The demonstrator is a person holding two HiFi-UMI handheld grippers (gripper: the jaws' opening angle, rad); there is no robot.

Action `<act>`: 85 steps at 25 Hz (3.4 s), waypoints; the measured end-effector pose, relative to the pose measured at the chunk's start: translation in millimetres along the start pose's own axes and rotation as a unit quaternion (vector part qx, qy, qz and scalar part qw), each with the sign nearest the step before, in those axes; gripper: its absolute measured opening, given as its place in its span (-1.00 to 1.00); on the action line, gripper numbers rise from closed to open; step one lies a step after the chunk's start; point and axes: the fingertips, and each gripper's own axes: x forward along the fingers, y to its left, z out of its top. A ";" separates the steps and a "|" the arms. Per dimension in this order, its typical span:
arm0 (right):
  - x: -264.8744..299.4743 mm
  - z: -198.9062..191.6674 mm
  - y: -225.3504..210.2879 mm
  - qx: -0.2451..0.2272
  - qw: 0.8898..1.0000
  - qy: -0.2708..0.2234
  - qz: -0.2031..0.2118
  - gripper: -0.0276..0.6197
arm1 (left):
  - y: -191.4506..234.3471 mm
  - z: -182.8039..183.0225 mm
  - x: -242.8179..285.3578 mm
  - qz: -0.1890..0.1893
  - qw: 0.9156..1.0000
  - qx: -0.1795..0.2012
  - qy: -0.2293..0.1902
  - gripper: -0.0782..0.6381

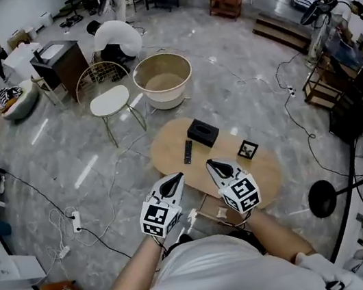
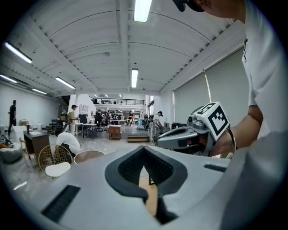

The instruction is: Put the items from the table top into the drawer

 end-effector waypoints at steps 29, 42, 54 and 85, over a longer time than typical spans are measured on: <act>24.6 -6.9 -85.7 0.010 1.000 0.003 -0.017 -0.83 | 28.4 1.5 101.6 -0.016 1.000 -0.004 -0.005 -0.76; 74.0 -28.2 -138.4 0.054 0.996 0.026 -0.067 -0.83 | 83.5 -10.3 168.3 -0.058 0.998 -0.011 0.005 -0.76; 173.1 -50.9 -182.3 0.116 0.984 0.070 -0.119 -0.82 | 180.0 -35.4 224.8 -0.109 0.993 -0.016 0.047 -0.76; 424.7 -401.7 -219.9 0.299 0.895 0.276 -0.183 -0.14 | 347.1 -334.8 372.0 -0.157 0.962 -0.101 0.200 -0.76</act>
